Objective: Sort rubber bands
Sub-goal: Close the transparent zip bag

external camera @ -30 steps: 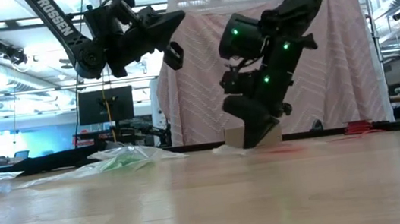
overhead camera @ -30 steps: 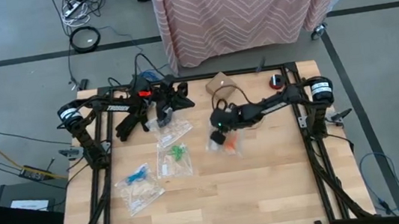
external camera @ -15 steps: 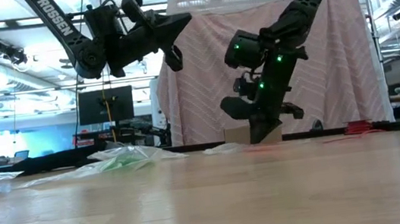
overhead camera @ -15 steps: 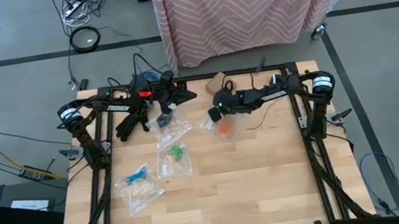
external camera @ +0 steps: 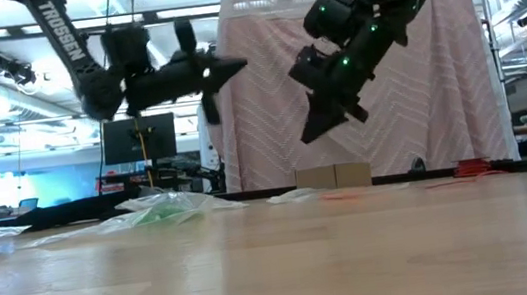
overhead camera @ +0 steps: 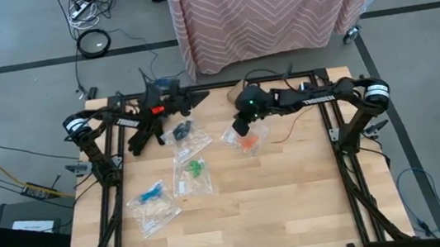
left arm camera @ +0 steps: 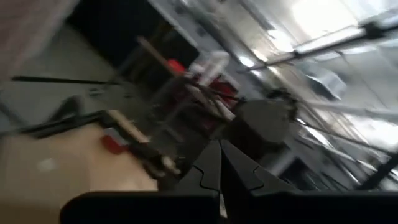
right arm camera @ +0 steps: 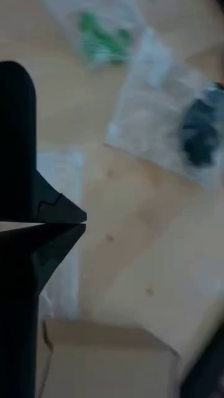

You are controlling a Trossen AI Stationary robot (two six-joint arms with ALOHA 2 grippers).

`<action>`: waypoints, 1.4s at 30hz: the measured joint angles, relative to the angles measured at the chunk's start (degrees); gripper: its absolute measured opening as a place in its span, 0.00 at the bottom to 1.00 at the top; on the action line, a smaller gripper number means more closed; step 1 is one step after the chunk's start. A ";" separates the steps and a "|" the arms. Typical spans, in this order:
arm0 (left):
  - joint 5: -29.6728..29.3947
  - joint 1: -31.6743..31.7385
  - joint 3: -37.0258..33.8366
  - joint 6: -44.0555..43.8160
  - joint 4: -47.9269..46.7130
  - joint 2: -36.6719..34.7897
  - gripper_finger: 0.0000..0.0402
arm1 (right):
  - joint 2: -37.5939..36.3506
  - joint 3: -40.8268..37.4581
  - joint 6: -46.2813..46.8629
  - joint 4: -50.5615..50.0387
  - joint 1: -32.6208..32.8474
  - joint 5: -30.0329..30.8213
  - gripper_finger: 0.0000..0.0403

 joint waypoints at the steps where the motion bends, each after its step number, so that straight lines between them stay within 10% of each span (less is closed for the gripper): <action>1: -1.54 0.01 -1.63 -0.04 0.58 0.00 0.02 | 0.66 0.00 -0.34 -0.52 -0.03 -0.69 0.00; 15: -7.74 -6.18 -13.03 -9.08 11.34 -1.01 0.02 | 5.43 -0.48 2.81 -18.63 -1.20 10.22 0.00; 31: -6.97 -9.21 -11.63 -12.83 11.47 -1.01 0.02 | 5.31 -6.64 26.68 -9.46 11.40 8.70 0.00; 42: -11.07 -11.46 -11.61 -9.59 11.48 -1.01 0.02 | 2.14 -6.50 24.66 -7.80 14.85 7.48 0.00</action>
